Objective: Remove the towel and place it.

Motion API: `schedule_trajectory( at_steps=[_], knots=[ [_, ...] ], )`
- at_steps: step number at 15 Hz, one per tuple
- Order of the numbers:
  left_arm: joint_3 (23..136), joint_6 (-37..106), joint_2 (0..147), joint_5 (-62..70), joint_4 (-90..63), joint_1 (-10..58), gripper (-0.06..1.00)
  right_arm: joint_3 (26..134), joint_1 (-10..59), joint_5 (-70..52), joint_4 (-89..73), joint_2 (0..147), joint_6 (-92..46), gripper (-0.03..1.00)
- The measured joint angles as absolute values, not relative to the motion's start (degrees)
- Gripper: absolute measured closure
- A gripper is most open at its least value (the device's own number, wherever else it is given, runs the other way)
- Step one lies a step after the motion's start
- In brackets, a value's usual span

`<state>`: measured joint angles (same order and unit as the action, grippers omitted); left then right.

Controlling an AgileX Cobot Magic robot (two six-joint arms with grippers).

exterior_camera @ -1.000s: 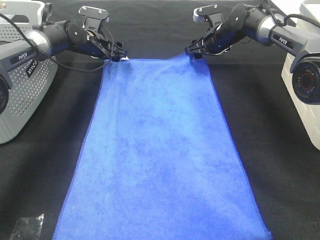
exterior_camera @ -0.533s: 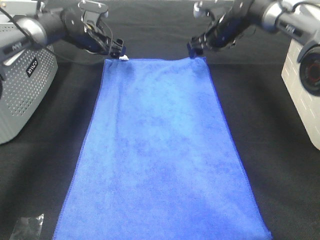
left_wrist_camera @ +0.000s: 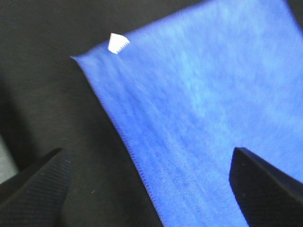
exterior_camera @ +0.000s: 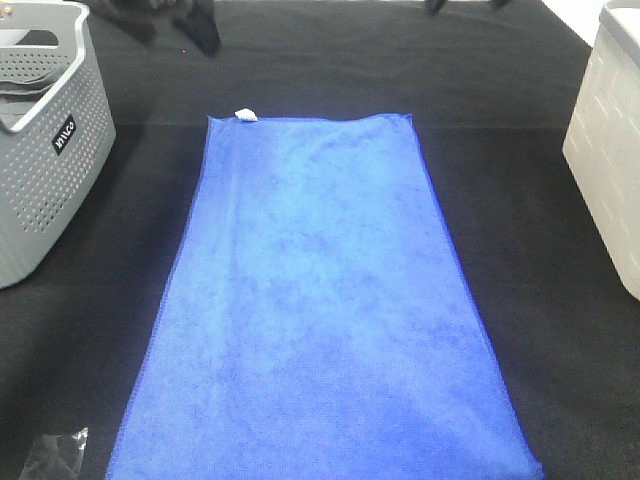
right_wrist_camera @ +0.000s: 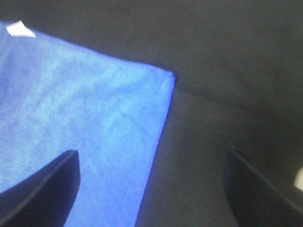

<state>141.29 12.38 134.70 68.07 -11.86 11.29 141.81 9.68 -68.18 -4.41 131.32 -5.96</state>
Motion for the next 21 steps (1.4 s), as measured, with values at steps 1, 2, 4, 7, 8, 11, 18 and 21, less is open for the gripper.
schedule_trajectory(
  at_steps=[1,2,4,7,8,11,18,21],
  knots=[
    [141.3,8.4,132.4,68.6,-10.0,10.1,0.11,141.8,9.2,-69.1,-4.0,129.3,-5.0,0.18],
    [141.3,5.0,130.5,68.9,-7.3,8.4,0.11,141.8,8.6,-69.4,-3.6,127.4,-4.3,0.18],
    [141.3,1.2,127.3,69.2,-1.4,3.4,0.11,141.8,7.4,-69.8,-2.3,124.6,-3.0,0.18],
    [139.0,0.7,123.3,69.3,0.0,-3.0,0.11,140.9,7.1,-69.8,-0.9,119.8,-1.4,0.18],
    [135.9,0.9,121.0,69.3,0.4,-3.6,0.11,138.5,7.1,-69.8,-0.7,117.3,-1.1,0.18],
    [117.9,2.0,109.2,69.3,1.4,-3.6,0.11,123.7,7.1,-69.8,0.0,105.4,0.0,0.18],
    [74.0,1.7,67.7,57.8,2.1,-3.6,0.11,77.9,7.1,-69.9,0.0,63.5,2.1,0.18],
    [62.3,1.7,51.6,54.2,2.5,-3.6,0.11,63.8,7.1,-68.4,0.0,46.5,2.5,0.18]
  ],
)
